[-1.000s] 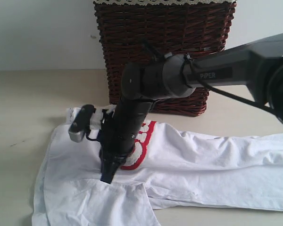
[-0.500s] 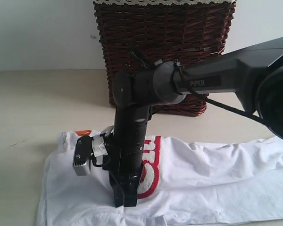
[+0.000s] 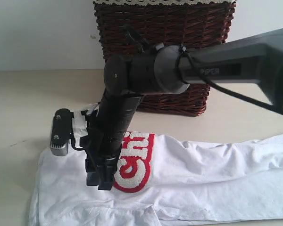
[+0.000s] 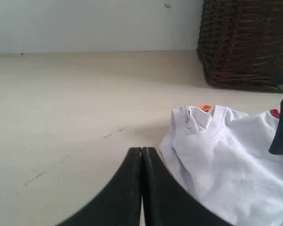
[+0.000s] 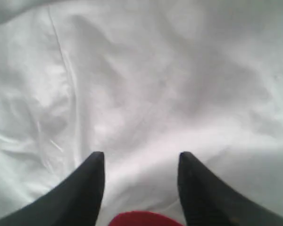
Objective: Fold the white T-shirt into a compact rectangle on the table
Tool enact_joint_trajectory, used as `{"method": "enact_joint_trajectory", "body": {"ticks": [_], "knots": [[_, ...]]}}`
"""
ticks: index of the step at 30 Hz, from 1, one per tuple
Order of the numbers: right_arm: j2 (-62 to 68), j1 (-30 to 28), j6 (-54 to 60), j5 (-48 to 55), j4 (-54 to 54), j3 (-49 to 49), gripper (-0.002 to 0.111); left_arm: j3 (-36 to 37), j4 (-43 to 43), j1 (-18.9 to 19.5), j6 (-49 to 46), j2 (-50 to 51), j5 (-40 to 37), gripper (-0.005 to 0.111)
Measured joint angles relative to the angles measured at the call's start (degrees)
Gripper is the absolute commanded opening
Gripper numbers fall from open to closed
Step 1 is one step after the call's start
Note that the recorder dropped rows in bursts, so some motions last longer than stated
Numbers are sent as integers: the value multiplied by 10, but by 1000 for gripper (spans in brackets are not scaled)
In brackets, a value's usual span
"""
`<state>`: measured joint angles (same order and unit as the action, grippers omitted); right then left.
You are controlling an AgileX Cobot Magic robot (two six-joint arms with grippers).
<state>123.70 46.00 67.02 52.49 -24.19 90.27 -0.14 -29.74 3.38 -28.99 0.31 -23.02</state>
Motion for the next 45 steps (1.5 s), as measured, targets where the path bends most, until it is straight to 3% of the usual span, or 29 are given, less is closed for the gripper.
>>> {"method": "enact_joint_trajectory", "body": {"ticks": [9,19,30,32,45], "knots": [[-55,53,59,159,-81,0,61,0,0,0,0,0,0,0],[-16,147,152,172,-84,-12,61,0,0,0,0,0,0,0],[27,187,-39,172,13,-12,60,0,0,0,0,0,0,0],[27,187,-58,172,36,-12,56,0,0,0,0,0,0,0],[52,187,-100,174,59,-12,0,0,0,0,0,0,0,0]]}}
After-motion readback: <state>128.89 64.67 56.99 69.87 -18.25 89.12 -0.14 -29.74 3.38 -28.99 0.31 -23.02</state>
